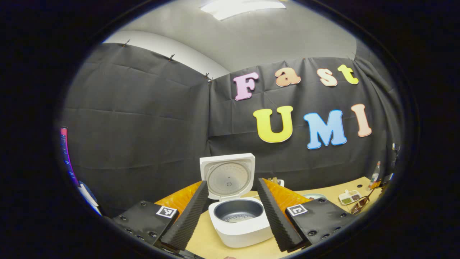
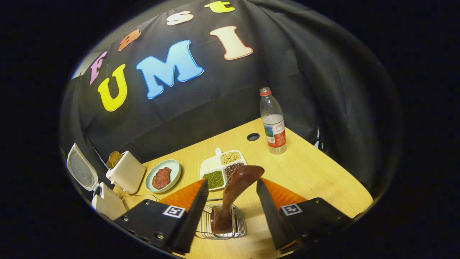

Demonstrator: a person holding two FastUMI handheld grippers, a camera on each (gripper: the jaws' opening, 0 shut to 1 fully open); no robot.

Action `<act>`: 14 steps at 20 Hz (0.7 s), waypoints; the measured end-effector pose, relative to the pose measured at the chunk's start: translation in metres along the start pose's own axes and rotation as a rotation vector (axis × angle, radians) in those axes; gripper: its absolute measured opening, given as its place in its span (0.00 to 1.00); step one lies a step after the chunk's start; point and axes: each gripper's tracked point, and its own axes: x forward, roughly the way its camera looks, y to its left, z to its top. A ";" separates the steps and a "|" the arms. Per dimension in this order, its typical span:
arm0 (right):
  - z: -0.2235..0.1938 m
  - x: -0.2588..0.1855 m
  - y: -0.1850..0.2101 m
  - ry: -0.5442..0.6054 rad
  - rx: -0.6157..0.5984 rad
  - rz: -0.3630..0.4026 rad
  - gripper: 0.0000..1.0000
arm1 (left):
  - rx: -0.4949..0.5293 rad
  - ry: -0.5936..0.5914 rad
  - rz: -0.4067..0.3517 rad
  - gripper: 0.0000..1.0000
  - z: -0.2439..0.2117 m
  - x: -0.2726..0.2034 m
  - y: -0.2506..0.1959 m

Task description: Close the left gripper, press the button to open the rice cooker; take a wooden spoon from the chopstick holder with the right hand, scoop a spoonful of rice and pour it into the rice cooker, then put the wooden spoon back into the chopstick holder.

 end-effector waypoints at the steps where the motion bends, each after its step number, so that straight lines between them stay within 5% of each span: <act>1: -0.002 0.002 0.001 0.011 0.009 0.001 0.63 | 0.005 0.000 0.004 0.94 0.000 -0.002 0.002; 5: -0.006 -0.004 0.002 0.039 0.021 -0.002 0.61 | 0.012 -0.005 0.016 0.92 0.003 -0.006 0.010; 7: -0.006 -0.001 0.003 0.035 0.050 -0.008 0.24 | 0.004 -0.004 0.020 0.92 0.002 -0.007 0.015; 10: -0.008 0.002 0.009 0.037 0.085 0.006 0.13 | -0.002 0.001 0.013 0.92 0.000 -0.006 0.017; 14: 0.004 -0.019 0.024 -0.004 0.027 0.005 0.13 | -0.002 -0.005 -0.004 0.92 0.000 -0.004 0.019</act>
